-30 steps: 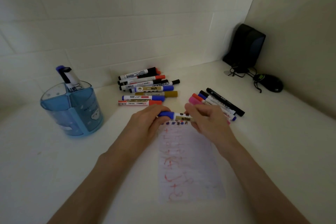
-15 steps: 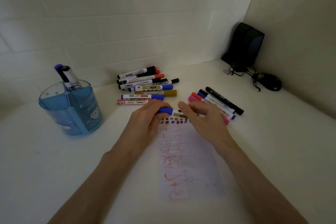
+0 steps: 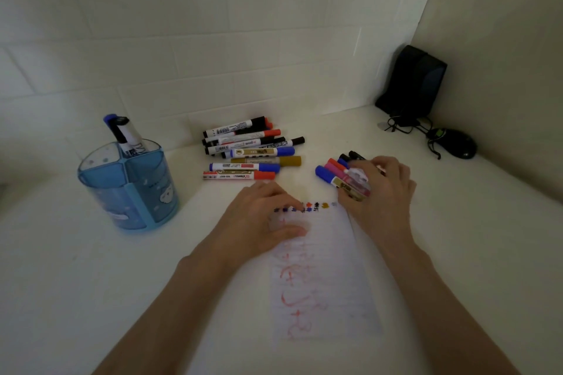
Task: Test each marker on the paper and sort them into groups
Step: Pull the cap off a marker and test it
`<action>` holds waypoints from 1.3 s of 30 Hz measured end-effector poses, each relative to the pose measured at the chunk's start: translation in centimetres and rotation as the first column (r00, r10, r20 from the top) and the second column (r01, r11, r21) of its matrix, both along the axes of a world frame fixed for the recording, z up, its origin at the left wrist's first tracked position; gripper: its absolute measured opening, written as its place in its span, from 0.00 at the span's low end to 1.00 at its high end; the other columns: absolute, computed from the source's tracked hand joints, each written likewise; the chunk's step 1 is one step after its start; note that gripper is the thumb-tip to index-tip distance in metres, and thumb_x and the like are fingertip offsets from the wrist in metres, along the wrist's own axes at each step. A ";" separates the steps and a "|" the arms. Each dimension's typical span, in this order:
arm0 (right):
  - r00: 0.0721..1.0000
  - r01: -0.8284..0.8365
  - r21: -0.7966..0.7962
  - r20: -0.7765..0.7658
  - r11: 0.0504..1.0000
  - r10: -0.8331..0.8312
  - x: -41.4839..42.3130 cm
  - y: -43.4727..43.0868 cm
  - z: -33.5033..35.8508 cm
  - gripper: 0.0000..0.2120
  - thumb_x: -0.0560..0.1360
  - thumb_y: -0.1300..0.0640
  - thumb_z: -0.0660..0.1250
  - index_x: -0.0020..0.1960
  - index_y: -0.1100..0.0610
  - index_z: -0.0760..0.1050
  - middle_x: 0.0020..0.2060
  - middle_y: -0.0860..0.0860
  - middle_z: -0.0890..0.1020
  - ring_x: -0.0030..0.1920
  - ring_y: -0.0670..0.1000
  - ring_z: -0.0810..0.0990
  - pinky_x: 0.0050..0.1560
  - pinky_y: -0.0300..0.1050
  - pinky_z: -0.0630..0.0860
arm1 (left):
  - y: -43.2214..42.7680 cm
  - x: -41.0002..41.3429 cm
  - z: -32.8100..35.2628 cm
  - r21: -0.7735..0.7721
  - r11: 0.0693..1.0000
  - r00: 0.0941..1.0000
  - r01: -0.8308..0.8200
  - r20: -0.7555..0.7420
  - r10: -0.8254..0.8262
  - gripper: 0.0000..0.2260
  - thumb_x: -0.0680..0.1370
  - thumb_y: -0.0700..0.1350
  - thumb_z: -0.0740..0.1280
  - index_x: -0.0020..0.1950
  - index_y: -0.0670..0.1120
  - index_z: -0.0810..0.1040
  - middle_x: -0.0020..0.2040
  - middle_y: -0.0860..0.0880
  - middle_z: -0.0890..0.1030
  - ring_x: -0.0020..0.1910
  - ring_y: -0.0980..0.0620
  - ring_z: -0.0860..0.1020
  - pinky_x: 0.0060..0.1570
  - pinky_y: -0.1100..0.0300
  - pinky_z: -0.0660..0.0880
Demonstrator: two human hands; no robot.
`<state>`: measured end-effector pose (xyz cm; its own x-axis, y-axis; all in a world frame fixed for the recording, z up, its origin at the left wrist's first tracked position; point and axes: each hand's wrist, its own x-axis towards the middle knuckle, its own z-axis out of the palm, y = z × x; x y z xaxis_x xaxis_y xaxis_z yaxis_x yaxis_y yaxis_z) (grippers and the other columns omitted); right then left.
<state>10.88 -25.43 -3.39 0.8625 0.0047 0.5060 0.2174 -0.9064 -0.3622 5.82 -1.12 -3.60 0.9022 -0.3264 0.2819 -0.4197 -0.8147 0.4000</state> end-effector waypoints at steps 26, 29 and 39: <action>1.000 -0.013 -0.055 0.004 0.998 0.013 0.7 0.9 -0.2 0.20 0.80 0.47 0.70 0.71 0.51 0.78 0.72 0.56 0.75 0.76 0.60 0.68 0.77 0.64 0.56 | 3.8 0.2 0.6 0.080 0.875 0.874 -0.478 0.145 0.464 0.17 0.82 0.43 0.65 0.71 0.48 0.76 0.70 0.47 0.75 0.69 0.44 0.68 0.64 0.50 0.64; 0.998 -0.039 -0.040 0.039 0.998 0.041 0.4 0.9 -0.4 0.20 0.80 0.48 0.70 0.70 0.53 0.79 0.70 0.57 0.77 0.74 0.61 0.70 0.75 0.64 0.59 | 3.6 0.4 0.6 0.039 0.874 0.871 -0.484 0.120 0.477 0.15 0.82 0.49 0.65 0.68 0.50 0.77 0.66 0.48 0.77 0.66 0.45 0.70 0.62 0.50 0.62; 0.887 -0.443 0.273 -0.005 0.854 0.462 -2.7 5.2 1.4 0.21 0.77 0.46 0.75 0.68 0.49 0.79 0.63 0.47 0.77 0.61 0.45 0.78 0.61 0.42 0.75 | 1.1 -0.3 1.7 -0.284 0.939 0.959 -0.192 0.147 0.241 0.10 0.81 0.54 0.62 0.61 0.56 0.76 0.56 0.56 0.81 0.52 0.61 0.74 0.52 0.60 0.72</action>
<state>8.22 -20.24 -1.96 0.8290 0.2805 0.4838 0.5470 -0.5866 -0.5972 5.54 -0.02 -1.90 0.8703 -0.0205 0.4921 -0.3283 -0.7689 0.5486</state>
